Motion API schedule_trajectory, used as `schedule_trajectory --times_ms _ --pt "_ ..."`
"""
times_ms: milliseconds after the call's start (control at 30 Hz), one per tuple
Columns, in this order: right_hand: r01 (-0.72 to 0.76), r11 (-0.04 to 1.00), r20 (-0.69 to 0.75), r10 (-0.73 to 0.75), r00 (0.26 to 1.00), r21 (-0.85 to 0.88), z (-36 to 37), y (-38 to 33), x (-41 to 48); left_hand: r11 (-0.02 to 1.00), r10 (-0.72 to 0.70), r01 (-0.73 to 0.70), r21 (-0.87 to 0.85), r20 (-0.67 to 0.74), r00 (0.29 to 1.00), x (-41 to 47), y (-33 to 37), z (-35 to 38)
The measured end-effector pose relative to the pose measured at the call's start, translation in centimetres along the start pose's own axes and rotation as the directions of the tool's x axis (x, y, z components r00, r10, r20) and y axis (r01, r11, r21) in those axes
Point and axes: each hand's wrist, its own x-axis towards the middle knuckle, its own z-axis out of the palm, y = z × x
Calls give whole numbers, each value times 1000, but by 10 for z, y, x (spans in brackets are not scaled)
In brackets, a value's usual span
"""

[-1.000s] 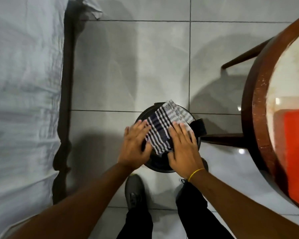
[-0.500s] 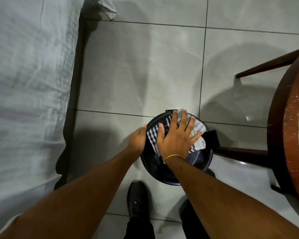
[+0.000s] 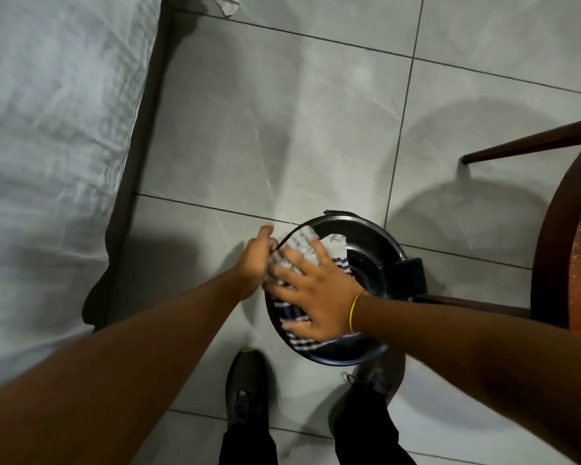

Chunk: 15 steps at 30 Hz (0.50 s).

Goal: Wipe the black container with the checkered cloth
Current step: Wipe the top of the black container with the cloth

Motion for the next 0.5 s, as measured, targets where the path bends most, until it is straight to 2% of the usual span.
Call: schedule_trajectory --times_ms 100,267,367,433,500 --pt "274 962 83 -272 959 -14 1 7 -9 989 91 -86 123 -40 995 4 -4 -2" --pt "594 803 196 -578 792 -35 -1 13 -16 967 174 -172 187 4 985 3 -15 -5" --pt "650 759 208 -630 748 -41 -1 14 -12 971 178 -170 167 -36 983 3 -19 -8" --pt "623 782 155 -616 772 6 0 14 -11 974 164 -160 160 -12 986 1 -17 -10" --pt "545 837 112 -546 831 35 2 14 -12 980 135 -136 144 18 991 0 -17 -13"
